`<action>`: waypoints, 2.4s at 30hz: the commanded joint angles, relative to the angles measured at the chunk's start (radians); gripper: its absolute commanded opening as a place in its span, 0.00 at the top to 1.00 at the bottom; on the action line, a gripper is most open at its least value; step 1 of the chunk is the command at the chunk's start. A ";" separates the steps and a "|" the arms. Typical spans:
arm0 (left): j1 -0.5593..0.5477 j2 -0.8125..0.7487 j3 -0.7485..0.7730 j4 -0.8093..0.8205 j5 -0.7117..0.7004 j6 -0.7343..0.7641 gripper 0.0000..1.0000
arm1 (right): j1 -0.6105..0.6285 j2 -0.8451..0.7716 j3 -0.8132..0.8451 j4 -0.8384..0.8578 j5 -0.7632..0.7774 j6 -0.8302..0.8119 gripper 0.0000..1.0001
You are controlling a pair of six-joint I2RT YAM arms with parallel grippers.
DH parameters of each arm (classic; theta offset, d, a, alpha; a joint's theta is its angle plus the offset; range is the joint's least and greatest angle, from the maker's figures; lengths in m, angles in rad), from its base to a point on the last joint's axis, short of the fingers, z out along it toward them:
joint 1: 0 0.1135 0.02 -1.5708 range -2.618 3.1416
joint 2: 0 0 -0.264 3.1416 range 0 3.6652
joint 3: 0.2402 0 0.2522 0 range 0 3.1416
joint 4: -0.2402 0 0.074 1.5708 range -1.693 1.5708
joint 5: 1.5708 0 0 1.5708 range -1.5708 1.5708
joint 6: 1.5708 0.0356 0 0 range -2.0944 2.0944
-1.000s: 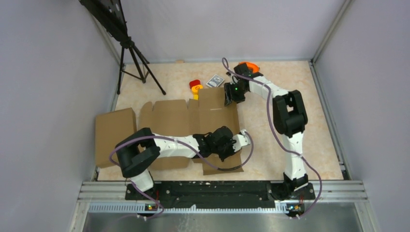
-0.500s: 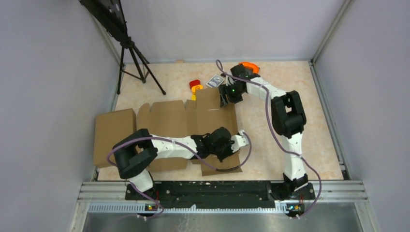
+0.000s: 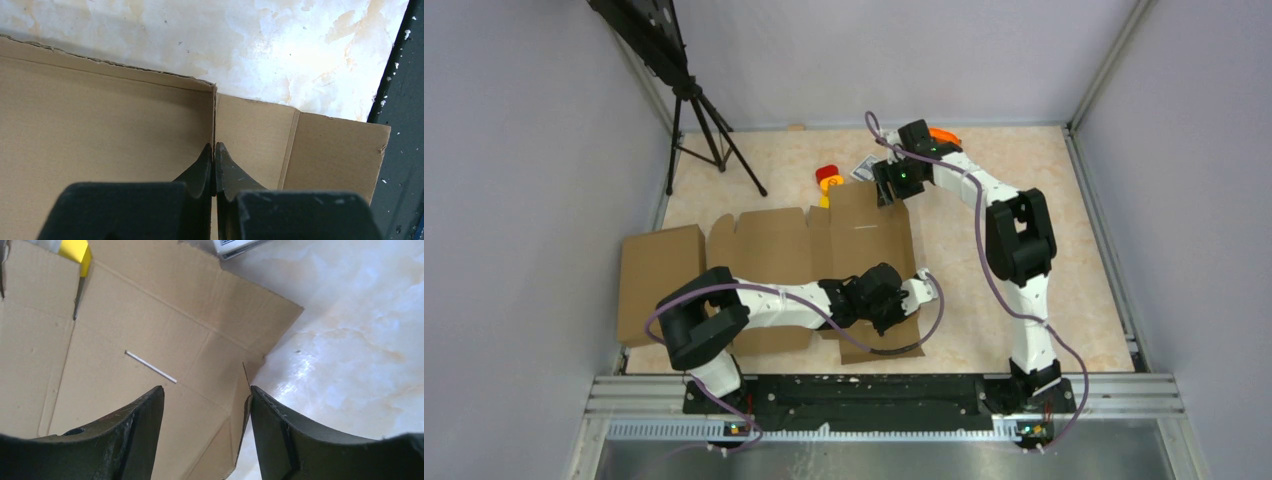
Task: Fold the paper box
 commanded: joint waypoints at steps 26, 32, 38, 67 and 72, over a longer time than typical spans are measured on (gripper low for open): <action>-0.002 -0.024 0.009 -0.038 -0.075 0.049 1.00 | 0.085 0.011 0.021 -0.243 -0.044 -0.097 0.55; -0.002 -0.012 0.007 -0.013 -0.089 0.099 1.00 | 0.087 0.014 0.065 -0.281 0.025 -0.086 0.42; -0.003 -0.012 0.009 0.005 -0.073 0.109 1.00 | 0.061 0.013 0.172 -0.256 0.078 0.069 0.29; -0.009 -0.028 -0.039 0.082 -0.059 0.112 1.00 | -0.075 -0.164 -0.138 -0.007 0.209 0.827 0.35; -0.009 -0.020 -0.039 0.091 -0.058 0.114 1.00 | -0.054 -0.131 -0.125 -0.068 0.204 0.741 0.35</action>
